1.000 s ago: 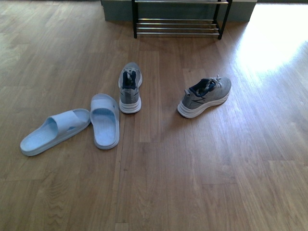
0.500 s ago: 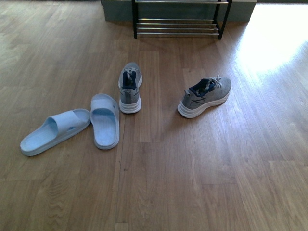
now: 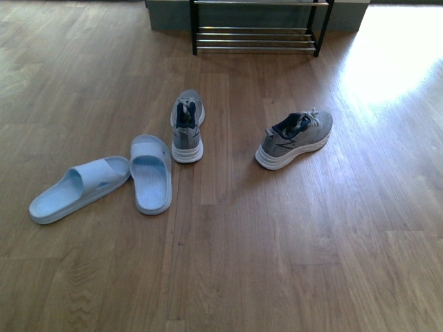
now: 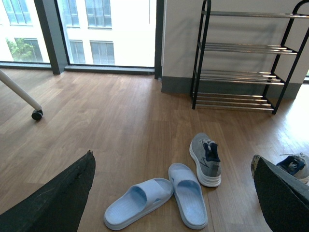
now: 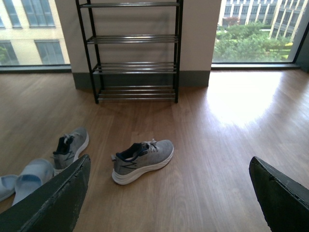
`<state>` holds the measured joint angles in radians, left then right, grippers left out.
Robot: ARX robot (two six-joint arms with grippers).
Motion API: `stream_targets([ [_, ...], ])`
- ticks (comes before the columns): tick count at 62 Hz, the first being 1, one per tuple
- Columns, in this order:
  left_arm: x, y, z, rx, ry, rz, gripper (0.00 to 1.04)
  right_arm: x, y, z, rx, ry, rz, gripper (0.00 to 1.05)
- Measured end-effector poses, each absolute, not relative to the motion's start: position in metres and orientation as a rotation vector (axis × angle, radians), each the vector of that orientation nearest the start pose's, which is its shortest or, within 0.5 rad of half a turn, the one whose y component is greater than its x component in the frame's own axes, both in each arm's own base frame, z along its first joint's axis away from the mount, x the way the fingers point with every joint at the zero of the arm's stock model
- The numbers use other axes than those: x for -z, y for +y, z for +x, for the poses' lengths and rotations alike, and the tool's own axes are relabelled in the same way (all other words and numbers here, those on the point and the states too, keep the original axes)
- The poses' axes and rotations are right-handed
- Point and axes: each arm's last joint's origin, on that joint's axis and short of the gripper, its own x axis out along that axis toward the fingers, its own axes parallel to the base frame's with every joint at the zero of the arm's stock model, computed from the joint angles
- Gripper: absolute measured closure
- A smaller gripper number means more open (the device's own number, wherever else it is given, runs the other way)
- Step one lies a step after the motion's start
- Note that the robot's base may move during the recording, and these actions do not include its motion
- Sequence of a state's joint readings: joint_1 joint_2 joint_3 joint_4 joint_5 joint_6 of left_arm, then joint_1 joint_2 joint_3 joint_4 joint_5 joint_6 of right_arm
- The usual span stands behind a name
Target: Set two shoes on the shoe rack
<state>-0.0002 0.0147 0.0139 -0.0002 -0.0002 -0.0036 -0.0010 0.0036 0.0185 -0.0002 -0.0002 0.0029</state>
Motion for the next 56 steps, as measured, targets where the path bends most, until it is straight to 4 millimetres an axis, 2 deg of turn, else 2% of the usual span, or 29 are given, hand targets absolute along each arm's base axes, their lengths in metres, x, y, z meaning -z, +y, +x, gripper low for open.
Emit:
stream_targets([
  [56,-0.1671,0.0000,0.0978,0.000,0.001,-0.004,0.09,-0.1694,-0.0001,0.0968,0.001,-0.014,0.003,0.09],
])
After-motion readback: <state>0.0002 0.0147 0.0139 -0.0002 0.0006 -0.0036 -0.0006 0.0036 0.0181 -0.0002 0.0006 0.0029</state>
